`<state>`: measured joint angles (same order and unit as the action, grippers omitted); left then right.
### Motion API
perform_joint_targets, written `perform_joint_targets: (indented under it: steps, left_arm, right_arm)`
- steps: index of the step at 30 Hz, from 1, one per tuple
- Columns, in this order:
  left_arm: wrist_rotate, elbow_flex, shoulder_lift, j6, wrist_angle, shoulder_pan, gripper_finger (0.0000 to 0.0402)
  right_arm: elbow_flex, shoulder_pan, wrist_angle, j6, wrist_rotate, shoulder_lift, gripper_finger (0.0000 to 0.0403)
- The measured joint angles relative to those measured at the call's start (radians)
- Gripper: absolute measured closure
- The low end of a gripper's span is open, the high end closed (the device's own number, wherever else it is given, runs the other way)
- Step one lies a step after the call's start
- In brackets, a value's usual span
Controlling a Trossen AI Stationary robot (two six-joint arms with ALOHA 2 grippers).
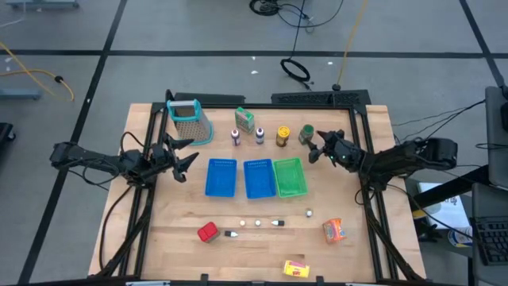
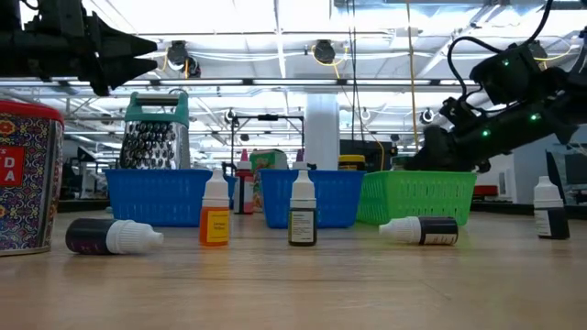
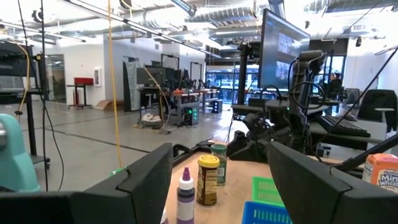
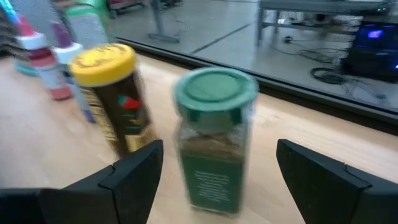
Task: Pick & Place Kitchen Items
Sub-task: Put the green spice bottle into the right blue bin
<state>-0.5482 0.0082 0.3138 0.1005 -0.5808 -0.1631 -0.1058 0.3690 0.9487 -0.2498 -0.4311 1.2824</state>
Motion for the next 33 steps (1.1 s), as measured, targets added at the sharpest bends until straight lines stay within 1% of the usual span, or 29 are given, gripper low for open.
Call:
perform_joint_targets:
  steps: [1,5,12,17,19,21,26,33]
  left_arm:
    - [-0.003,0.0,0.0,0.0,0.0,0.0,0.0135]
    - [-0.004,0.0,0.0,0.0,0.0,0.0,0.0135]
    - [-0.004,0.0,0.0,0.0,-0.001,0.0,0.0135]
    - [-0.004,0.0,0.0,0.0,-0.001,0.0,0.0135]
    - [-0.004,0.0,0.0,0.0,0.0,0.0,0.0135]
    - [-0.004,0.0,0.0,0.0,0.0,0.0,0.0135]
    - [-0.004,0.0,0.0,0.0,0.0,0.0,0.0135]
    - [-0.005,0.0,0.0,0.0,0.0,0.0,0.0135]
  right_arm:
    - [-0.005,0.004,0.013,0.0,0.015,0.011,0.0094]
    - [-0.056,0.005,0.007,0.012,0.017,0.06,0.0094]
    - [-0.16,0.005,-0.003,0.054,0.015,0.19,0.0094]
    - [-0.185,0.005,0.003,0.053,-0.014,0.242,0.0098]
    - [-0.185,0.005,0.004,0.053,-0.014,0.243,0.0112]
    - [-0.185,0.005,0.009,0.053,-0.015,0.243,0.0134]
    - [-0.185,0.005,0.017,0.059,-0.014,0.243,0.0211]
    - [-0.184,0.005,0.014,0.082,-0.013,0.234,0.0211]
